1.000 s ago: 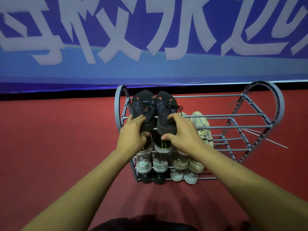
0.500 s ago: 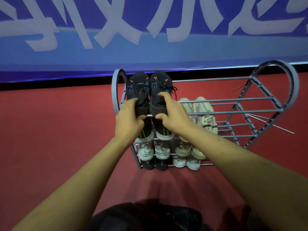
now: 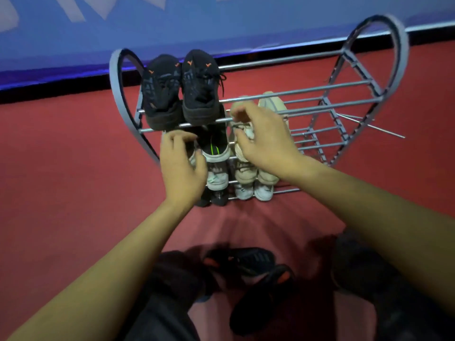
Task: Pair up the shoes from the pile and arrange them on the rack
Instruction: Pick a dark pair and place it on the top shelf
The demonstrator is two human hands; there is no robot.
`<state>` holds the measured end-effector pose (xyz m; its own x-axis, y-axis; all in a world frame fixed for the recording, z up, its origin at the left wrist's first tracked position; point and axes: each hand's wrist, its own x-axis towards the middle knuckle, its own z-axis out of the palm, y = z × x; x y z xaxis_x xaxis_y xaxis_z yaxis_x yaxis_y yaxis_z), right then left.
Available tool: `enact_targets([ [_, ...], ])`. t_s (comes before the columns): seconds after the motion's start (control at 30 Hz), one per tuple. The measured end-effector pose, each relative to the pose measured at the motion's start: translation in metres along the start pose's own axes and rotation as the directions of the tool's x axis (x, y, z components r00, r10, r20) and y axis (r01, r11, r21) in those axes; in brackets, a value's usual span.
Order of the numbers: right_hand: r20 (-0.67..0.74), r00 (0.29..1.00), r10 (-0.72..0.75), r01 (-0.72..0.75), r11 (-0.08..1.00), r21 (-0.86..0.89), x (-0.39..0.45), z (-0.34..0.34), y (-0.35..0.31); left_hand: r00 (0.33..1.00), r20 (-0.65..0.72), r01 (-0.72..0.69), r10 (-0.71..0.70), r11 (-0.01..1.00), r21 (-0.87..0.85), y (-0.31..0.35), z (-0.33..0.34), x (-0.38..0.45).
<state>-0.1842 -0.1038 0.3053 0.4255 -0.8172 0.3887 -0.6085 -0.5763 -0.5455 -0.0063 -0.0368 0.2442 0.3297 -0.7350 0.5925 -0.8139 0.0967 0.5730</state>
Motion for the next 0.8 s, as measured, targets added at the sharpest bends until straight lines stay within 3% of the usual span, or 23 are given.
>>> enact_targets([
  [0.07, 0.026, 0.996, -0.087, 0.087, 0.996, -0.034, -0.038, -0.010, 0.019, 0.947, 0.317, -0.059, 0.050, 0.998, 0.021, 0.001, 0.029, -0.036],
  [0.1, 0.103, 0.991, -0.085, 0.093, 0.993, -0.078, -0.060, -0.012, 0.033, 0.859, 0.508, -0.111, 0.061, 0.991, 0.068, -0.002, 0.045, -0.055],
  [0.17, 0.365, 0.927, 0.083, 0.014, 0.967, -0.254, -0.098, -0.009, 0.073, 0.577, 0.816, -0.223, -0.032, 0.955, 0.195, -0.011, 0.072, -0.088],
  [0.2, 0.531, 0.793, 0.300, -0.079, 0.914, -0.398, -0.116, -0.006, 0.097, 0.430, 0.894, -0.252, -0.129, 0.933, 0.256, -0.015, 0.084, -0.106],
  [0.23, 0.647, 0.564, 0.514, -0.162, 0.837, -0.523, -0.131, -0.004, 0.119, 0.318, 0.919, -0.258, -0.234, 0.911, 0.322, -0.020, 0.093, -0.122],
  [0.27, 0.690, 0.286, 0.665, -0.196, 0.745, -0.638, -0.145, -0.005, 0.134, 0.246, 0.912, -0.229, -0.330, 0.894, 0.385, -0.024, 0.103, -0.139],
  [0.3, 0.694, 0.040, 0.719, -0.154, 0.690, -0.707, -0.156, -0.003, 0.145, 0.199, 0.889, -0.178, -0.411, 0.877, 0.446, -0.028, 0.112, -0.157],
  [0.33, 0.688, -0.140, 0.712, -0.103, 0.681, -0.725, -0.161, -0.003, 0.148, 0.174, 0.865, -0.135, -0.472, 0.858, 0.495, -0.032, 0.119, -0.175],
  [0.37, 0.694, -0.203, 0.691, -0.089, 0.693, -0.716, -0.163, -0.002, 0.146, 0.153, 0.840, -0.117, -0.521, 0.834, 0.539, -0.035, 0.123, -0.194],
  [0.4, 0.744, -0.119, 0.657, -0.092, 0.739, -0.667, -0.167, 0.003, 0.146, 0.134, 0.825, -0.116, -0.549, 0.818, 0.564, -0.040, 0.127, -0.212],
  [0.5, 0.806, 0.320, 0.499, -0.142, 0.866, -0.480, -0.171, 0.018, 0.147, 0.099, 0.844, -0.190, -0.527, 0.822, 0.536, -0.052, 0.136, -0.261],
  [0.53, 0.805, 0.378, 0.457, -0.165, 0.889, -0.427, -0.170, 0.019, 0.148, 0.113, 0.853, -0.218, -0.509, 0.825, 0.521, -0.058, 0.141, -0.273],
  [0.6, 0.823, 0.374, 0.428, -0.176, 0.904, -0.390, -0.168, 0.019, 0.155, 0.198, 0.865, -0.246, -0.461, 0.831, 0.499, -0.077, 0.149, -0.292],
  [0.67, 0.841, 0.333, 0.425, -0.157, 0.905, -0.395, -0.168, 0.018, 0.158, 0.210, 0.871, -0.304, -0.445, 0.817, 0.490, -0.098, 0.158, -0.304],
  [0.8, 0.847, 0.272, 0.457, -0.143, 0.890, -0.434, -0.175, 0.016, 0.173, 0.138, 0.878, -0.297, -0.458, 0.826, 0.478, -0.121, 0.181, -0.319],
])
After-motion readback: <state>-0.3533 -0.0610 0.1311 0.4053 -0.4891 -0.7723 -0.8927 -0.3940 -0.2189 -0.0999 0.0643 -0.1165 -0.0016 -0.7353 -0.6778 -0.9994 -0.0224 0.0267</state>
